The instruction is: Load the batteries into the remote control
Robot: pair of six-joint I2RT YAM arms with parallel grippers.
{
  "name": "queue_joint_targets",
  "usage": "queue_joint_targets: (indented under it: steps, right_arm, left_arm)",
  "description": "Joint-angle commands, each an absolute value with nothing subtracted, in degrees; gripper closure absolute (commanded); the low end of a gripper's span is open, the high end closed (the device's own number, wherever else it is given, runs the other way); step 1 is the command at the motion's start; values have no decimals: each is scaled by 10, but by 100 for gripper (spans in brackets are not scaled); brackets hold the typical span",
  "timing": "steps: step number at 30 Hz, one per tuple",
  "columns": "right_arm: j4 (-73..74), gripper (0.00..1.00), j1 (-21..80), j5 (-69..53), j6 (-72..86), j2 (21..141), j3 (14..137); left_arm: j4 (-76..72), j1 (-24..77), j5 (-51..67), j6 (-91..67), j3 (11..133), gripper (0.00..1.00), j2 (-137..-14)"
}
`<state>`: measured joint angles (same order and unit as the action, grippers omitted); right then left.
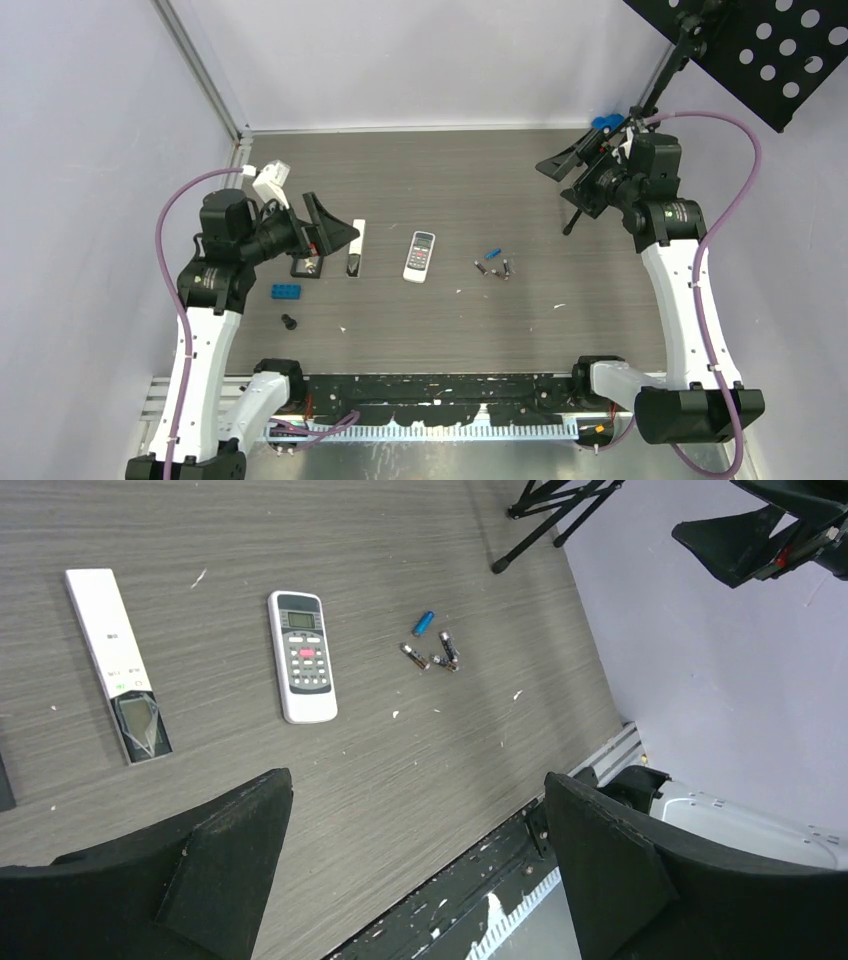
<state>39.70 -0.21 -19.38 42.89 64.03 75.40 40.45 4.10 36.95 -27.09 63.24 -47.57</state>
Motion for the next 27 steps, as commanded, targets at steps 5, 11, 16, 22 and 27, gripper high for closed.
queue_joint_targets:
  steps: [5,11,16,22,27]
  right_arm:
    - [377,7,0,-217,472,663,738]
    - [343,7,14,-237,430,623,682]
    - [378,8,17,-195,388,602,661]
    - [364,19,19,-189,417,572,607]
    - [376,20,19,-186,405,547,575]
  left_arm:
    - [294,39,371,-311,605,0,-472]
    - [222,39,372,-353,576,0,-496]
    - [171,87,344,-380,552,0,-555]
    - [179,248,183,-326,595,0,-702]
    - [180,324,83,-291,644,5,-851]
